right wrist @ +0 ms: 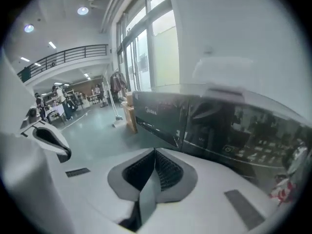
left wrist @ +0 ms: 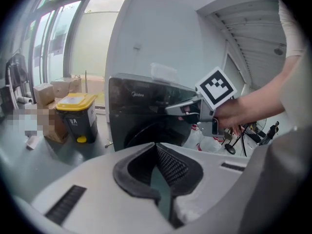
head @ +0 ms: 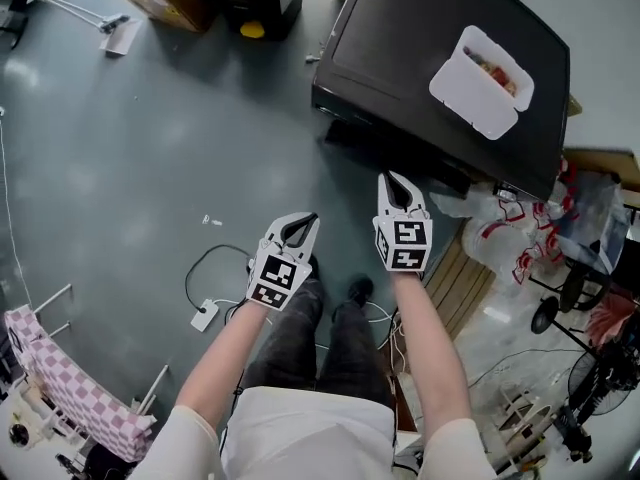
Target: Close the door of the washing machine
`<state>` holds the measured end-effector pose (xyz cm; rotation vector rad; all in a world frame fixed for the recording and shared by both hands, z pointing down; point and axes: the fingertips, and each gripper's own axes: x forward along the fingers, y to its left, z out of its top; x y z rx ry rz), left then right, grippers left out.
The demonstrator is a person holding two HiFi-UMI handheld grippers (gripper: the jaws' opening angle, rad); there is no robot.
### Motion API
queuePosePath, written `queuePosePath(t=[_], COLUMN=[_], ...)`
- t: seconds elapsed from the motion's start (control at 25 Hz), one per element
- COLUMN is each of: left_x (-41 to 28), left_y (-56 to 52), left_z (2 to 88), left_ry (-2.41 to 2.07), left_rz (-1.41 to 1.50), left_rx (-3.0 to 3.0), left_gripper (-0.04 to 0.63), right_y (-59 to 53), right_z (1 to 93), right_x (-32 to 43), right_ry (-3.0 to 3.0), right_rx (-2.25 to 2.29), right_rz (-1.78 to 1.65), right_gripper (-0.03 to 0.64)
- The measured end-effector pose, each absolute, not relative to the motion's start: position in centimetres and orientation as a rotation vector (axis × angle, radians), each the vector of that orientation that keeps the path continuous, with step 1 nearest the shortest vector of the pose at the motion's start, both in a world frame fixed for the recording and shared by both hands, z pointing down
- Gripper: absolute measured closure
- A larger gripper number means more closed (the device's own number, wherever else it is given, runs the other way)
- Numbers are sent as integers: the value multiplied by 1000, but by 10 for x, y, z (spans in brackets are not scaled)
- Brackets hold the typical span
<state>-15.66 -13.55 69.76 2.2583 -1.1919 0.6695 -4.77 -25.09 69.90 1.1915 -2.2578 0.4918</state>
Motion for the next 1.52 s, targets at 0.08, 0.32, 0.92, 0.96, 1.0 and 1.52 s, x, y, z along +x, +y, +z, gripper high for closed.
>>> queuePosePath(t=[0.08,0.32,0.92,0.96,1.0,1.52], left_x=[-153,-147,-152,-151,-149,-108], left_y=[-132,-116,-37,-33,-30,-11], left_z=[666,573,393,386,378,296], left_ry=[-1202,-1229,-1232,-1228,-1222,-1280], left_rz=[655,585,404,402,402,342], left_rx=[2269,2295,2509,2522,2535,2639], left_gripper=[586,586,586,586,586,586], right_y=[-234,-183,-64,-59,-55,-28], right_z=[668,571,384,373,362,269], right_x=[-42,-34,15,21,27,89], right_ry=[-2274,-2351,-2483,-2493,-2503,-2661], right_rx=[1168,1090,1160,1176,1191,1228], right_rz=[481,404,386,376,367,288], right_gripper=[586,586,586,586,586,586])
